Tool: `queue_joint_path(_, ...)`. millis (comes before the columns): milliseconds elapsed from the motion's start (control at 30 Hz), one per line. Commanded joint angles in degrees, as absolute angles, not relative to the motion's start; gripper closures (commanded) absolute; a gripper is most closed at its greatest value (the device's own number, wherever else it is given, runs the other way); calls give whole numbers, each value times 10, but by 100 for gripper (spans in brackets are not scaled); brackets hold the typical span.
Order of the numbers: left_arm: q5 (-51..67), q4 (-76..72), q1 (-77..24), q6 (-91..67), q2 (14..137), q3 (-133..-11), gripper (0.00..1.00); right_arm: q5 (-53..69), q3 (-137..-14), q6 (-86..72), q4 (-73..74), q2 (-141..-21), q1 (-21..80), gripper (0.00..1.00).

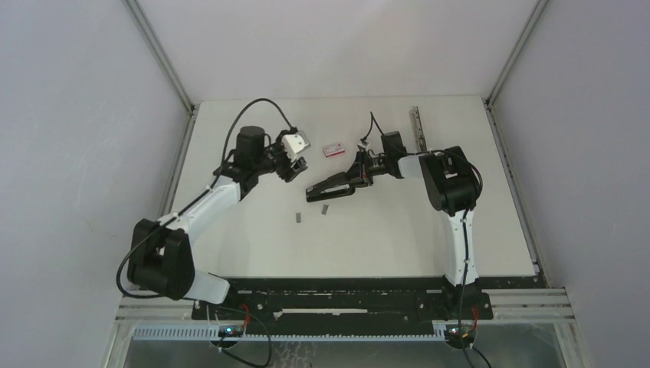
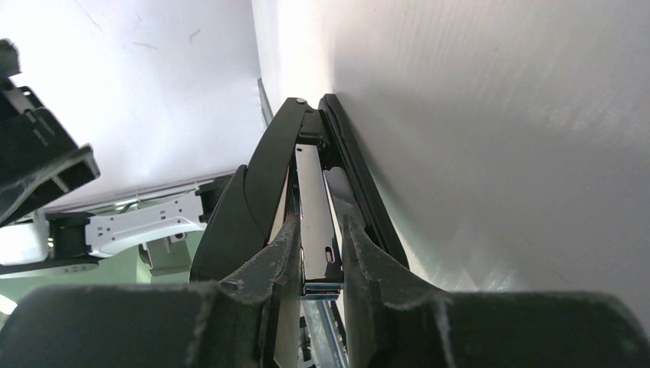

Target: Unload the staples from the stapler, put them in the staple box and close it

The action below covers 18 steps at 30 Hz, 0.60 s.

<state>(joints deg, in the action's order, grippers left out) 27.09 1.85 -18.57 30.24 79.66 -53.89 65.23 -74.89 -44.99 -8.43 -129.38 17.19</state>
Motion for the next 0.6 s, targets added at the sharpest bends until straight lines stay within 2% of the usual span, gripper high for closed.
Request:
queue_joint_path(0, 339, 107, -233, 396, 855, -633, 34, 622, -771, -398, -38, -1267, 181, 88)
queue_joint_path(233, 307, 169, -310, 439, 955, -721, 34, 623, -773, -393, -34, -1261, 181, 87)
queue_joint_path(567, 294, 278, -340, 482, 1060, -832, 35, 623, -774, -389, -29, -1258, 182, 87)
